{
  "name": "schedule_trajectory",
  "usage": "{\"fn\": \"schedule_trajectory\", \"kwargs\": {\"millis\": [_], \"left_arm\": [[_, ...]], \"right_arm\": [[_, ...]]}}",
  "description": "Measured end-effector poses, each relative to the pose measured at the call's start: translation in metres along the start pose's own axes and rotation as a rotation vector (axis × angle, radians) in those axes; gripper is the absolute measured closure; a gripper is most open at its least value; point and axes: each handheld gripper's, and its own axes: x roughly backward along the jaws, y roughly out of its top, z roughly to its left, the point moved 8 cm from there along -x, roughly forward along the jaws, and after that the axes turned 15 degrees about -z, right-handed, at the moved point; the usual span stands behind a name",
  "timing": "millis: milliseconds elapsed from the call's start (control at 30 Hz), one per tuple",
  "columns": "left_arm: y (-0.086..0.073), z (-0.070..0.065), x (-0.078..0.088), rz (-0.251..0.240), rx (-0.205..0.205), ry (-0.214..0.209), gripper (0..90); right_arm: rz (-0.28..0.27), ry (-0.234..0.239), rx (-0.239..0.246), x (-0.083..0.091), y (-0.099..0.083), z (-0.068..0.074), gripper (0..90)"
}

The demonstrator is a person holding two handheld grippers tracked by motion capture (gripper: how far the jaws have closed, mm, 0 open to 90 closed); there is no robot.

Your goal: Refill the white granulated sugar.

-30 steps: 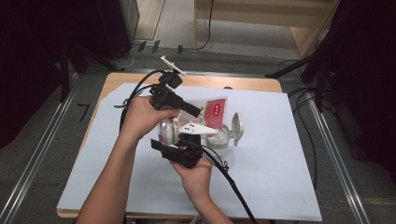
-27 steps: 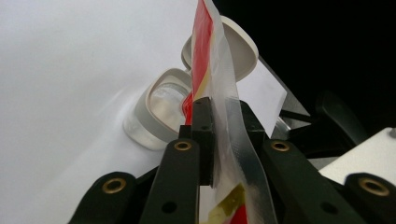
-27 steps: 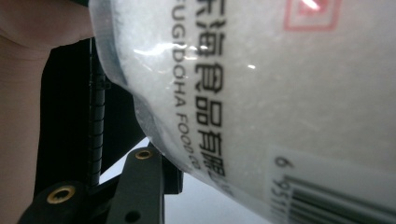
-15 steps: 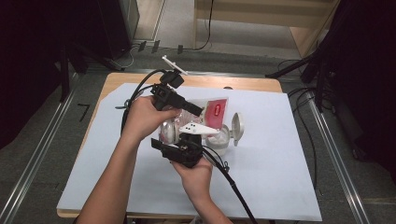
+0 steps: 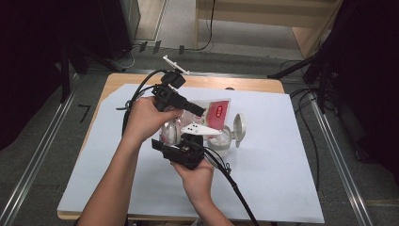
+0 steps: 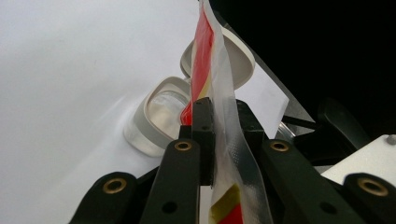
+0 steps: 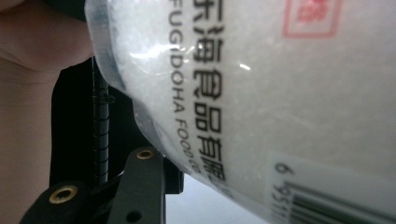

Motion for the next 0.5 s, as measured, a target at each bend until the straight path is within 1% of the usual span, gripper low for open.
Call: {"fn": "schedule_trajectory", "kwargs": {"millis": [500], "left_arm": [[0.0000, 0.0003, -0.0005, -0.001, -0.013, 0.004, 83.7]], "right_arm": [[0.000, 0.001, -0.007, 0.0001, -0.0003, 0.0002, 62.6]]}}
